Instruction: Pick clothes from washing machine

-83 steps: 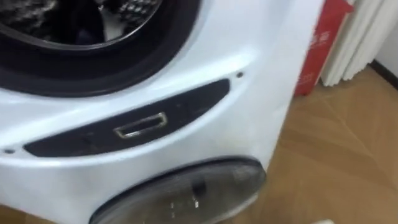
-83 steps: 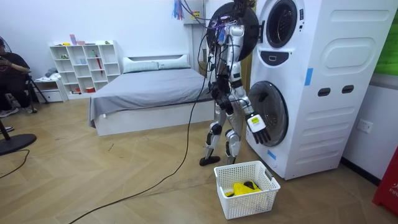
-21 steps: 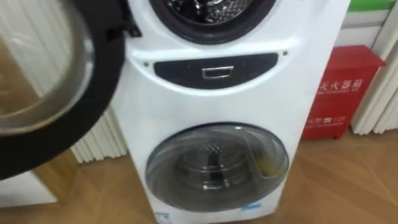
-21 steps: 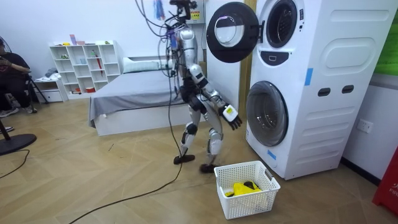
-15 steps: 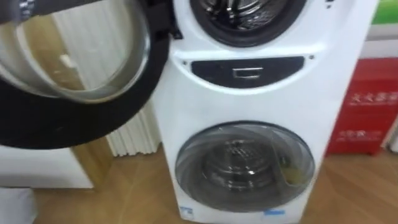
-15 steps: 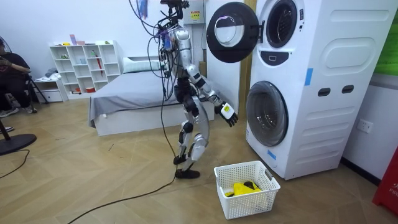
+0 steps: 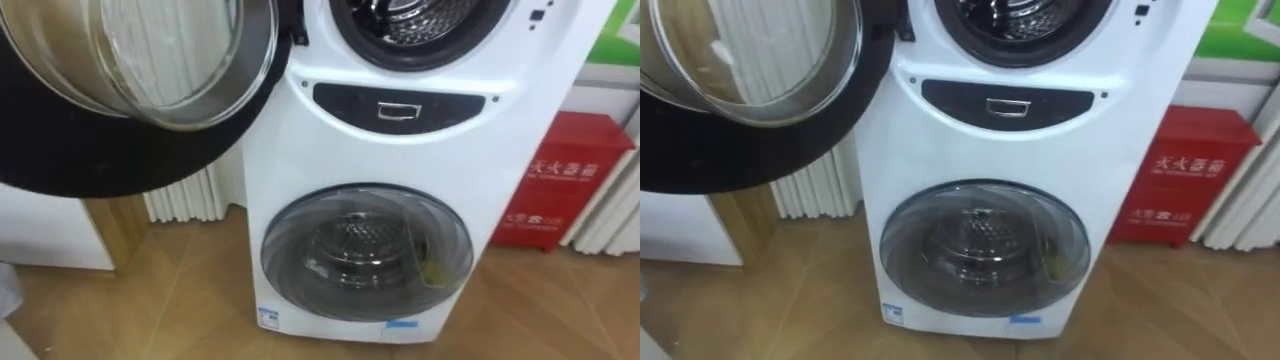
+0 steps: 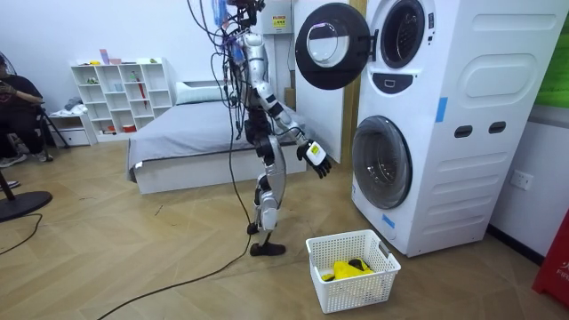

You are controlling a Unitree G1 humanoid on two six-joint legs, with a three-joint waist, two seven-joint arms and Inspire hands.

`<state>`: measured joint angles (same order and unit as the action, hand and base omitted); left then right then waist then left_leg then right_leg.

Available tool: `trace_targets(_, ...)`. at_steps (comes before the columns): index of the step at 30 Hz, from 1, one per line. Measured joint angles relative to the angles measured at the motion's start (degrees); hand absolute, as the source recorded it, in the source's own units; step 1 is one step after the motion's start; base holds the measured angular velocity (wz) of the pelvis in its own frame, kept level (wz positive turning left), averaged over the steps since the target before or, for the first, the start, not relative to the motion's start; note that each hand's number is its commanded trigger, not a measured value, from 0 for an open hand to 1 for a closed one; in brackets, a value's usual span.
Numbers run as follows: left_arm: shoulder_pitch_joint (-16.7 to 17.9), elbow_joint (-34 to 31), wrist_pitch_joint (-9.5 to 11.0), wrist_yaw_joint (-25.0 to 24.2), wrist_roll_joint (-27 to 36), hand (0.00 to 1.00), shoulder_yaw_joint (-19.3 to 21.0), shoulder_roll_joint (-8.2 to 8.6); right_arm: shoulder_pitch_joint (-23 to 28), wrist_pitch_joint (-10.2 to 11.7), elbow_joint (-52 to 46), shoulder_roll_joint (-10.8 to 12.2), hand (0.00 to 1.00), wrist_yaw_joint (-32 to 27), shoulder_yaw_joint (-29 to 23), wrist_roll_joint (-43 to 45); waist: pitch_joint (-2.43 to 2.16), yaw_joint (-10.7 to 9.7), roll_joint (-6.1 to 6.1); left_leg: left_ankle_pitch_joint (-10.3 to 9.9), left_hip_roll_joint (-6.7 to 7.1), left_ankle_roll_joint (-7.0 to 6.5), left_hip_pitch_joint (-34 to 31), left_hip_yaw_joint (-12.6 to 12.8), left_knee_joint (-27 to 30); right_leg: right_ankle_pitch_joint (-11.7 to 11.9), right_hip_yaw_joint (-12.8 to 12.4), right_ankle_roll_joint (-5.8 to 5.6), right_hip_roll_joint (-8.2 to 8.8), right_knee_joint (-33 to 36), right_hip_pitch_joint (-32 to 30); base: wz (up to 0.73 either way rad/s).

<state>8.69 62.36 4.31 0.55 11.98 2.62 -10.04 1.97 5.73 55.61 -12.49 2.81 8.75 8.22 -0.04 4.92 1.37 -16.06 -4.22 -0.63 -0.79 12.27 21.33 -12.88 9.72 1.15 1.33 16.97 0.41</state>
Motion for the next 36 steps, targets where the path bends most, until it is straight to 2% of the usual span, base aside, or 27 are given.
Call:
trace_targets(1, 0.3, 1.0, -0.1, -0.1, 1.8, 0.0, 1.3, 0.1, 0.4, 0.0, 0.0, 0.0, 0.0, 0.0, -0.7, 0.0, 0.11, 0.0, -0.69, 0.0, 0.25, 0.11, 0.8, -0.3, -0.8, 0.0, 0.3, -0.02, 0.18, -0.9, 0.9, 0.13)
trace_targets(3, 0.6, 1.6, -0.2, 0.0, 3.9, 0.0, 4.4, 0.11, 1.8, 0.1, 0.0, -0.3, 0.0, -0.1, -2.4, 0.1, 0.11, -0.3, -1.13, 0.3, 1.06, 0.37, 1.6, -1.7, -2.0, -0.1, 1.4, -0.16, 0.36, -2.0, 2.5, 0.28)
trace_targets(6, 0.9, 1.2, -0.2, 1.5, 6.6, 0.0, 9.3, -0.2, 3.8, 0.1, -1.3, -0.4, 0.0, -0.2, -5.5, 1.1, 0.11, -0.1, -1.94, 0.5, 1.4, 0.71, 2.4, -2.9, -3.3, -0.2, 1.7, -0.26, 0.18, -3.5, 3.7, 0.17)
trace_targets(8, 0.5, 1.2, -0.2, 2.6, 8.3, 0.0, 11.3, -0.41, 4.0, 0.1, -2.3, -0.8, 0.0, -0.2, -5.8, 1.6, 0.01, -0.3, -2.26, 0.9, 1.86, 0.8, 2.8, -4.1, -4.4, -0.2, 2.0, -0.24, 0.21, -3.7, 4.0, 0.09)
trace_targets(9, 0.0, 0.9, -0.2, 3.0, 9.2, 0.0, 12.6, -0.74, 4.1, 0.2, -3.1, -0.9, 0.0, -0.3, -6.3, 2.4, 0.32, -0.4, -2.64, 1.0, 2.01, 0.89, 3.6, -4.8, -5.1, -0.1, 2.7, -0.25, 0.22, -4.5, 5.2, 0.23)
trace_targets(11, -1.0, -1.9, -0.3, 4.0, 10.5, 0.0, 13.3, -1.96, 4.7, 0.5, -4.6, -0.9, 0.0, -0.7, -7.6, 3.7, 0.4, -1.1, -2.77, 1.0, 2.26, 0.98, 4.4, -6.1, -5.7, -0.1, 3.4, -0.26, 0.2, -5.4, 6.6, 0.31)
trace_targets(13, -4.5, -4.5, -0.3, 5.1, 11.1, 0.0, 13.8, -4.6, 6.1, 1.1, -8.3, -1.1, 0.0, -2.0, -9.7, 4.7, 0.45, -0.2, -3.62, 1.1, 2.36, 1.08, 4.7, -6.3, -6.0, -0.1, 2.7, -0.26, 0.01, -6.3, 7.1, 0.06)
trace_targets(14, -5.1, -5.9, -0.4, 5.4, 11.0, 0.0, 14.5, -5.25, 6.4, 1.2, -9.3, -1.0, 0.0, -2.2, -10.3, 5.1, 0.37, -0.1, -3.71, 1.1, 2.36, 1.08, 4.6, -6.4, -6.0, -0.1, 2.6, -0.26, -0.02, -6.4, 7.1, -0.05)
trace_targets(16, -8.0, -11.6, 0.0, 6.6, 10.9, 0.0, 15.5, -9.03, 8.4, 1.7, -12.9, -1.1, 0.0, -2.7, -11.9, 7.3, 0.31, -0.2, -4.54, 1.1, 2.44, 1.08, 4.6, -6.6, -6.2, -0.1, 2.7, -0.26, -0.04, -6.4, 7.1, 0.02)
trace_targets(17, -9.1, -12.0, 0.1, 7.0, 10.9, 0.0, 15.5, -10.16, 8.7, 1.7, -13.2, -1.1, 0.0, -2.7, -12.3, 8.2, 0.18, -0.1, -4.84, 1.1, 2.5, 1.08, 4.6, -6.7, -6.4, -0.1, 2.8, -0.27, -0.13, -6.4, 7.2, 0.0)
trace_targets(18, -10.3, -14.4, 0.1, 8.1, 11.0, 0.0, 15.9, -11.91, 8.9, 1.7, -13.6, -1.1, 0.0, -2.8, -12.7, 9.7, -0.11, -0.3, -5.65, 1.1, 2.61, 1.07, 4.9, -6.7, -6.9, -0.1, 2.6, -0.31, -0.33, -6.5, 7.4, -0.08)
trace_targets(19, -11.1, -18.2, 0.1, 9.2, 11.0, 0.0, 15.9, -13.07, 9.3, 1.7, -13.7, -1.1, 0.0, -3.1, -12.8, 10.5, 0.08, -0.6, -6.28, 1.2, 2.77, 1.0, 5.7, -6.7, -7.5, -0.1, 1.9, -0.35, -0.28, -6.5, 7.6, -0.14)
trace_targets(20, -11.6, -19.5, 0.2, 9.4, 11.1, 0.0, 15.9, -13.53, 9.7, 1.7, -13.7, -1.1, 0.0, -3.1, -12.8, 10.5, -0.02, -0.6, -6.6, 1.2, 2.85, 0.93, 6.3, -6.7, -8.0, 0.0, 1.6, -0.38, -0.27, -6.6, 7.7, -0.2)
trace_targets(22, -12.6, -24.5, 0.2, 10.2, 10.9, 0.0, 15.9, -14.86, 11.1, 1.6, -14.0, -1.0, 0.0, -3.1, -12.7, 10.5, -0.6, -0.9, -8.11, 1.7, 3.21, 0.64, 8.2, -6.7, -10.2, 0.0, 1.3, -0.51, -0.05, -6.6, 8.1, -0.17)
trace_targets(26, -14.4, -31.0, 0.2, 10.3, 10.5, 0.0, 15.2, -16.47, 12.3, 1.6, -15.6, -1.0, 0.0, -3.2, -12.6, 10.6, -0.8, -2.1, -8.75, 2.2, 3.72, 0.26, 8.5, -6.8, -11.7, 0.1, 1.1, -0.56, 0.31, -6.5, 8.0, -0.03)
trace_targets(28, -15.4, -31.2, -0.7, 11.1, 7.8, 0.0, 14.9, -17.36, 12.2, 1.6, -15.9, -1.0, 0.0, -3.3, -12.3, 10.8, -0.37, -2.9, -8.81, 2.2, 3.76, 0.26, 8.5, -6.8, -11.8, 0.1, 0.4, -0.63, 0.32, -6.4, 7.7, -0.06)
trace_targets(29, -15.8, -31.7, -0.8, 11.2, 7.0, 0.0, 14.5, -17.73, 12.3, 1.6, -15.8, -1.0, 0.0, -2.9, -12.2, 11.0, 0.04, -2.9, -8.49, 2.2, 3.76, 0.26, 8.3, -6.9, -11.9, 0.1, 0.0, -0.67, 0.29, -6.4, 7.4, 0.05)
trace_targets(31, -16.0, -33.1, -1.8, 11.2, 3.9, 0.0, 13.8, -17.99, 12.2, 1.1, -15.8, -1.0, 0.0, -2.6, -12.3, 12.1, 0.14, -3.3, -8.19, 2.2, 3.76, 0.25, 7.9, -7.0, -11.8, 0.3, -0.1, -0.96, 0.31, -6.5, 6.9, 0.12)
trace_targets(34, -18.9, -33.2, -3.5, 11.2, -3.9, 0.0, 12.3, -18.07, 11.8, 0.5, -15.2, -1.1, 0.0, -1.9, -12.1, 12.5, 0.35, -3.2, -7.92, 2.3, 3.97, 0.11, 7.3, -7.7, -11.7, 0.5, -0.6, -1.31, 0.46, -6.3, 6.6, 0.2)
trace_targets(36, -19.1, -33.3, -3.6, 11.0, -6.6, 0.0, 11.7, -18.1, 11.5, 0.4, -15.2, -1.1, 0.0, -1.1, -12.0, 12.6, 0.38, -3.2, -7.89, 2.3, 4.08, 0.09, 7.3, -7.9, -11.7, 0.6, -1.3, -1.35, 0.5, -6.3, 6.6, 0.08)
